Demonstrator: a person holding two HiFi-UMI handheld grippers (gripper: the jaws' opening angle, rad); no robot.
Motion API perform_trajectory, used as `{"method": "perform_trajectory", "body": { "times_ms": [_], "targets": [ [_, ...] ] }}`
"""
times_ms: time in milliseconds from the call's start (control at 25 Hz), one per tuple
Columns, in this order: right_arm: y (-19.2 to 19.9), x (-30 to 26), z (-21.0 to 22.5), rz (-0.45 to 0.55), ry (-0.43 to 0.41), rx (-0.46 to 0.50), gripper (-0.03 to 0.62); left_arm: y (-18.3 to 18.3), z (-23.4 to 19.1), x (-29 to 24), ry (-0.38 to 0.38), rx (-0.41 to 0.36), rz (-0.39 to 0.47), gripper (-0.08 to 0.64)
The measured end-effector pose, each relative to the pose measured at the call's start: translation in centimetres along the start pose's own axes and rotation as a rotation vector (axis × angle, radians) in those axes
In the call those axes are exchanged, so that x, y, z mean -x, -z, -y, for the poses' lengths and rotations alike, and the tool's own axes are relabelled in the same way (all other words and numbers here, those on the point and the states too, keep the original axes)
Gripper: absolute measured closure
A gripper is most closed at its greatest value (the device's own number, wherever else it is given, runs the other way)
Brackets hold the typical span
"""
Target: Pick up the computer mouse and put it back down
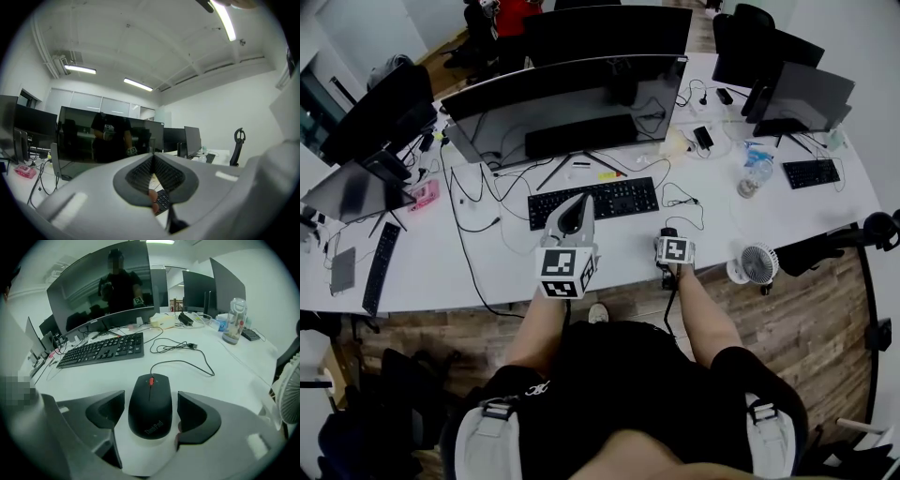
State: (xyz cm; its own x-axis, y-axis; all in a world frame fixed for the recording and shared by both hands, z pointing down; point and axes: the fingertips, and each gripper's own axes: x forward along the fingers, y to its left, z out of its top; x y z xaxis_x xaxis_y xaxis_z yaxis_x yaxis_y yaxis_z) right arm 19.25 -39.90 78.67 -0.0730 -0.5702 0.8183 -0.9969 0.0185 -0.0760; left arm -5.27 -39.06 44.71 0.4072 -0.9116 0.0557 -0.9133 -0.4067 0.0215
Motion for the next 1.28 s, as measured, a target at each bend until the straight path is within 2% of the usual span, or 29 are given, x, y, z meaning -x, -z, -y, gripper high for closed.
{"method": "perform_trajectory", "body": {
  "times_ms": [200,240,280,360,440,640,800,1280],
  "targets": [
    [0.4,-0.9,-0.3,-0.009,-0.009,0.008,0.273,0.0,-0.7,0.2,-0.014,0.006,0.000,0.512],
    [0.4,-0.5,-0.5,-0.018,-0.002,0.011,0.306,0.0,-0.8,0.2,-0.016,0.007,0.000,0.511],
    [0.4,-0.3,-0.7,-0.021,-0.005,0.012,0.308,0.0,-0.9,0.1,-0.017,0.008,-0.001,0.511],
    [0.2,-0.3,-1.5,-0.009,-0.037,0.014,0.308,0.0,-1.0,0.0,-0.017,0.009,-0.001,0.511],
    [-0.2,-0.4,-1.0,0.017,-0.016,0.034,0.308,0.0,-1.2,-0.2,-0.016,0.013,0.002,0.512],
    [-2.3,0.8,-0.2,0.118,0.007,0.056,0.310,-0.1,-0.8,-0.7,-0.001,0.018,0.006,0.511],
    [-5.5,5.0,-0.7,0.219,0.013,0.075,0.310,-0.1,-0.4,-1.1,0.012,0.025,0.013,0.512],
    [-15.1,16.0,-0.6,0.539,-0.004,0.041,0.310,0.0,1.0,-2.5,0.049,0.031,0.015,0.512]
  ]
}}
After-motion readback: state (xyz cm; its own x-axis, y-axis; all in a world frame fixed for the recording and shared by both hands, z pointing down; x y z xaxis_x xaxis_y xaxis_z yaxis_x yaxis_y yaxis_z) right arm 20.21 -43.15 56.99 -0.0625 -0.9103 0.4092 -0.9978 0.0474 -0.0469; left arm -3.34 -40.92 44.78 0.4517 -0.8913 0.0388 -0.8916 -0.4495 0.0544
